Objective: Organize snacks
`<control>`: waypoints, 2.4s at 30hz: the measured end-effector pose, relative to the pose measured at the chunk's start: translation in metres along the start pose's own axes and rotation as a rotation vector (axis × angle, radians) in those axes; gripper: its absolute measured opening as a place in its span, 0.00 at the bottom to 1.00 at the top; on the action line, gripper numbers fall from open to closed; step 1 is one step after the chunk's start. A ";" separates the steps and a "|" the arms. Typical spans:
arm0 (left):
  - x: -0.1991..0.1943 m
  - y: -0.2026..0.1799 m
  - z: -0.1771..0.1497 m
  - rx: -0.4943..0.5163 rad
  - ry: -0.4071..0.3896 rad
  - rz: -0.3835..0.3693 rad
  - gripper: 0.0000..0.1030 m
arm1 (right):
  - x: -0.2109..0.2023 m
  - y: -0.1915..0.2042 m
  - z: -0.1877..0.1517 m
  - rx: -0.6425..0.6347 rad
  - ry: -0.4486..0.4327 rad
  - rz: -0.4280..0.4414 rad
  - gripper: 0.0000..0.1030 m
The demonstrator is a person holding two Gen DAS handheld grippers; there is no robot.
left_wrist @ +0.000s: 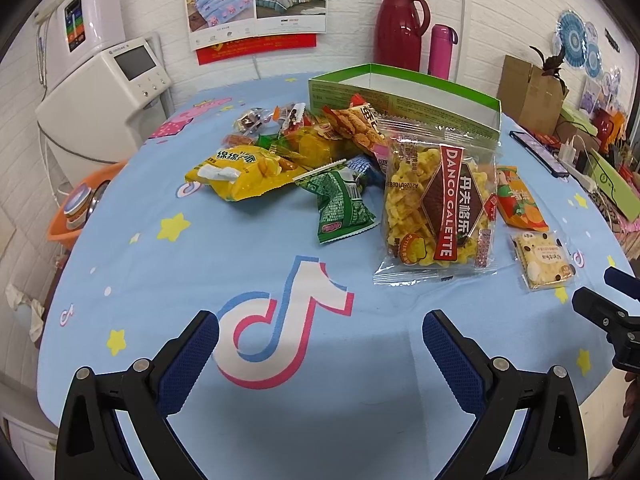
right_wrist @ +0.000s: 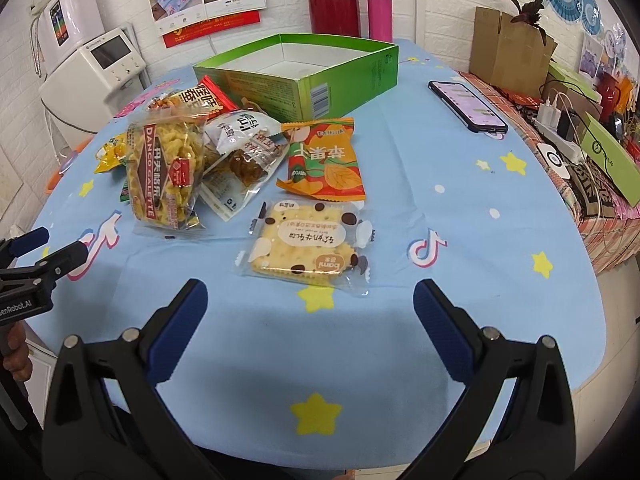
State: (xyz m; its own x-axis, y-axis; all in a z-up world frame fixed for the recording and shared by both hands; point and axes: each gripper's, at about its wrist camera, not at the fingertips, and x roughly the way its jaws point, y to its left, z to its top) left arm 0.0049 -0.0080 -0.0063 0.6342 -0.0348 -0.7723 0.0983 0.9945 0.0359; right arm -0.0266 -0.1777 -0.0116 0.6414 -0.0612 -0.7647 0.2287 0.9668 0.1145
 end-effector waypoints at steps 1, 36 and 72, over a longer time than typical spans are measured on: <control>0.000 0.000 0.000 0.000 0.001 -0.001 1.00 | 0.000 0.000 0.000 0.000 0.001 0.000 0.99; 0.010 0.003 0.003 0.000 0.026 -0.009 1.00 | 0.010 0.003 0.002 -0.007 0.014 0.010 0.99; 0.034 0.008 0.075 0.013 0.068 -0.433 0.78 | 0.053 0.033 0.040 -0.088 -0.010 0.400 0.84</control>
State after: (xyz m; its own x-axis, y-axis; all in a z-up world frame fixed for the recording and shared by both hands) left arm 0.0848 -0.0090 0.0150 0.4808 -0.4412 -0.7578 0.3541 0.8883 -0.2925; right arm 0.0439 -0.1591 -0.0226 0.6741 0.3224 -0.6646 -0.1036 0.9321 0.3470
